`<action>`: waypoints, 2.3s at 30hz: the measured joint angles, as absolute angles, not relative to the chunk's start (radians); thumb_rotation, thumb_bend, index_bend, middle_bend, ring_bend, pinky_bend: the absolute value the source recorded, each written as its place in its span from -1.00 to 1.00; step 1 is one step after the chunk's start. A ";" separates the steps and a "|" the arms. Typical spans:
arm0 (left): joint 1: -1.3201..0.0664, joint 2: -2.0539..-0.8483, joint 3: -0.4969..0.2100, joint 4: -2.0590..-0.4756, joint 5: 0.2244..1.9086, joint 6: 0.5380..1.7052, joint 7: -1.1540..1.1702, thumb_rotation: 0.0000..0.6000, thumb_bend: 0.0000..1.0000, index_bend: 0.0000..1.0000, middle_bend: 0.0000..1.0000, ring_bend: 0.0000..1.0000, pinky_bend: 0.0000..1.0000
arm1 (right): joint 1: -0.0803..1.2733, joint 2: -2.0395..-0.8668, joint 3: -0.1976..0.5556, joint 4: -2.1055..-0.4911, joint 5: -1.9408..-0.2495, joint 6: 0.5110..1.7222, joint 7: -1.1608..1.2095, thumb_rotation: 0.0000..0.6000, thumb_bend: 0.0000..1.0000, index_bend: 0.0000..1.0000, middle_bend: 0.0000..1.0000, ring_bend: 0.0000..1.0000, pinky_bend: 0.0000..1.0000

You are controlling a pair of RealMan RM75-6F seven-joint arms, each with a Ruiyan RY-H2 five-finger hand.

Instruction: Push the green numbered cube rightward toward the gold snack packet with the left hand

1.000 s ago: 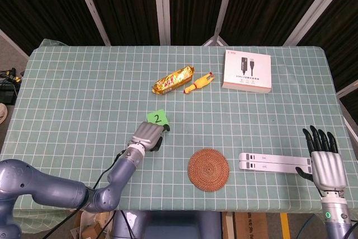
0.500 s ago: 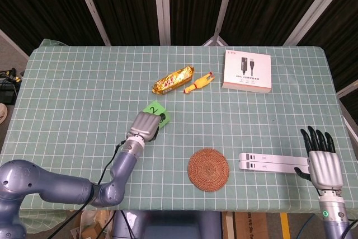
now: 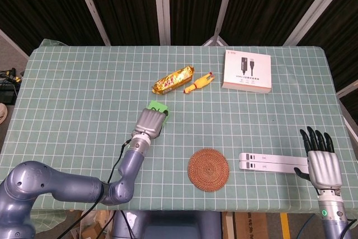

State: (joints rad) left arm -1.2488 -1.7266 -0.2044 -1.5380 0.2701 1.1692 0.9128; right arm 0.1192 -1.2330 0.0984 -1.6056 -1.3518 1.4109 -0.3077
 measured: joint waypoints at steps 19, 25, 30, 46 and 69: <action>-1.230 -1.831 -0.267 -1.485 0.365 1.275 0.947 1.00 0.68 -0.47 0.69 0.42 0.44 | 0.119 -1.229 0.096 -1.609 -1.348 1.410 -0.305 1.00 -0.86 -0.89 -1.00 -1.00 -1.00; -1.204 -1.837 -0.277 -1.495 0.453 1.299 0.897 1.00 0.53 -0.42 0.54 0.34 0.45 | 0.119 -1.228 0.095 -1.610 -1.348 1.413 -0.306 1.00 -0.85 -0.89 -1.00 -1.00 -1.00; -1.160 -1.791 -0.302 -1.603 0.552 1.312 0.793 1.00 0.20 -0.42 0.21 0.05 0.40 | 0.120 -1.229 0.094 -1.610 -1.347 1.411 -0.311 1.00 -0.85 -0.89 -1.00 -1.00 -1.00; -0.964 -1.320 -0.253 -2.095 0.728 1.525 0.890 1.00 -0.24 -0.48 -0.50 -0.74 -0.38 | 0.117 -1.234 0.091 -1.625 -1.347 1.422 -0.339 1.00 -0.85 -0.89 -1.00 -1.00 -1.00; -0.301 -1.262 0.126 -1.750 1.314 1.879 0.298 1.00 -0.25 -0.48 -0.58 -0.79 -0.53 | 0.096 -1.206 0.086 -1.643 -1.402 1.481 -0.295 1.00 -0.85 -0.89 -1.00 -1.00 -1.00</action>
State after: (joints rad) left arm -0.3008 -1.2618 0.1265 -1.7502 1.3139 1.8788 0.2978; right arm 0.0964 -1.2063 0.0862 -1.6429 -1.4024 1.4811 -0.2954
